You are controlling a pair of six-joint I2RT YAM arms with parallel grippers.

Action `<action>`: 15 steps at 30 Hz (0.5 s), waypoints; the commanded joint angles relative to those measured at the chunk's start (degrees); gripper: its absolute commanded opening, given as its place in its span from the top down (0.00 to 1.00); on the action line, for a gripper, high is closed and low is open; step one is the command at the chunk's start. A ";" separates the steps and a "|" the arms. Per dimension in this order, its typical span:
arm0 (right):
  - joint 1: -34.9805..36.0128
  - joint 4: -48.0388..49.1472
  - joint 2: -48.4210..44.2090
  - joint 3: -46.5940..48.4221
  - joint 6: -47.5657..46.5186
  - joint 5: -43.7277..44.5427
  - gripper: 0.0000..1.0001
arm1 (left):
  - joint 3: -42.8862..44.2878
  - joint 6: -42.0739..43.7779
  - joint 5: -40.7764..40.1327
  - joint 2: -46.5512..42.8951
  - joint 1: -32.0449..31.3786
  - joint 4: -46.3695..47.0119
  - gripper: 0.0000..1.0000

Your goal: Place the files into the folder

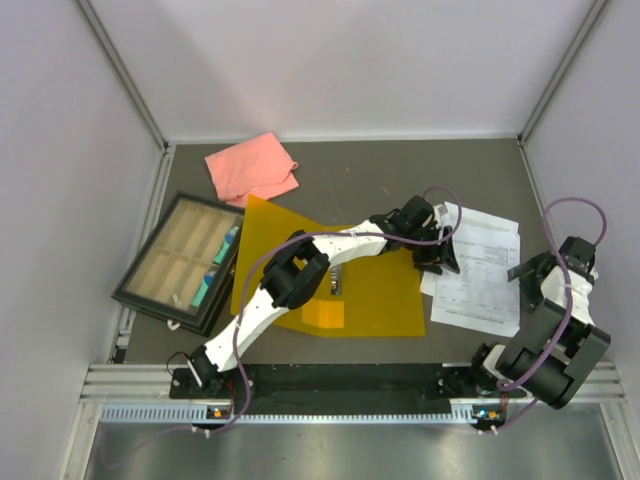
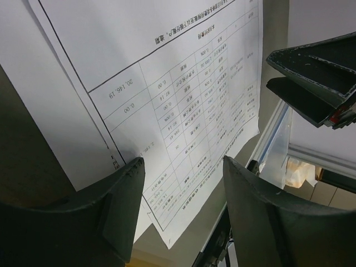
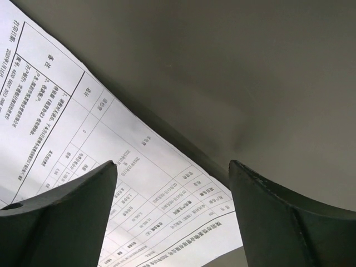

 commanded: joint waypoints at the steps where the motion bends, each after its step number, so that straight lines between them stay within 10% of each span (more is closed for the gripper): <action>1: 0.43 0.69 -1.24 1.17 -1.11 0.19 0.18 | 1.94 3.55 -3.29 -3.77 -0.34 -5.83 0.35; 15: 0.43 1.39 1.31 0.56 -0.59 0.19 0.17 | 2.56 -0.32 -0.48 -1.58 -3.15 -2.41 0.35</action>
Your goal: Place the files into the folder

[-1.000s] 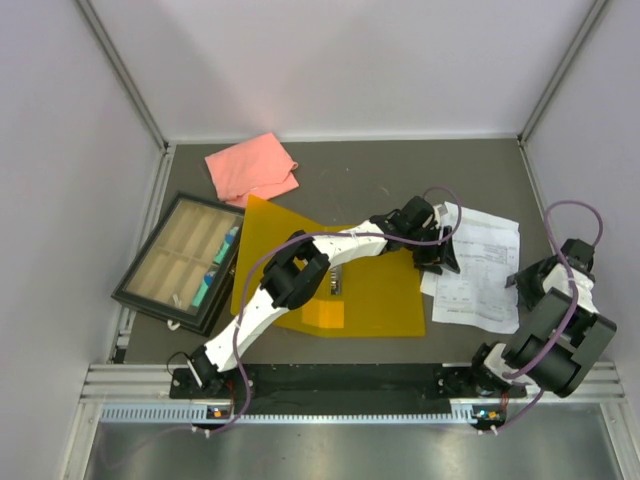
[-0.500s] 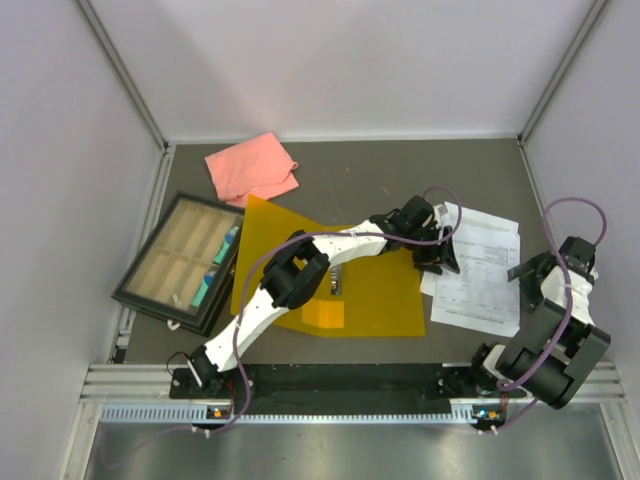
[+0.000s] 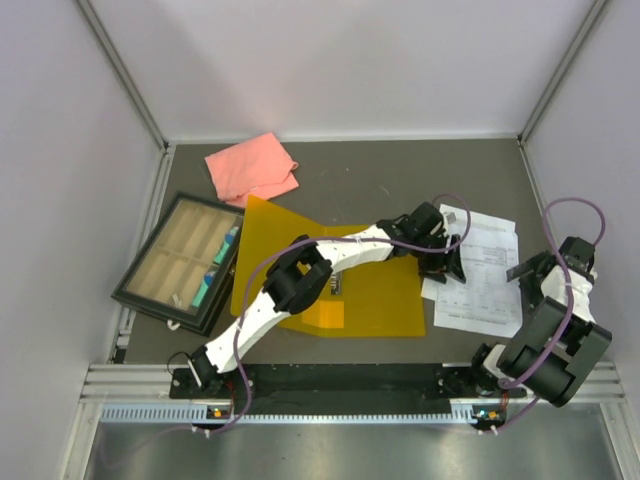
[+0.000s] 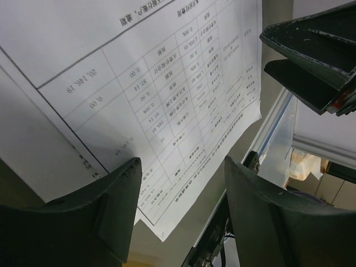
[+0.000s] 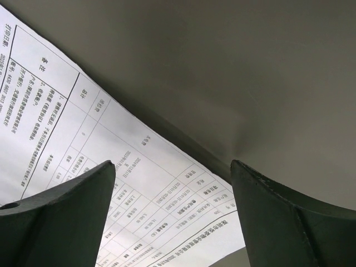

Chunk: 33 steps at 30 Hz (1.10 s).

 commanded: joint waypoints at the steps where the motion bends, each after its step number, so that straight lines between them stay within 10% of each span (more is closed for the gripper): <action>1: 0.34 1.06 0.65 0.64 0.00 0.21 0.18 | 0.68 -0.58 0.24 -1.28 -0.71 1.17 0.35; 33: 1.21 3.52 6.18 -0.50 -1.14 -10.60 0.16 | -7.41 0.92 -4.07 2.41 4.65 -1.02 0.34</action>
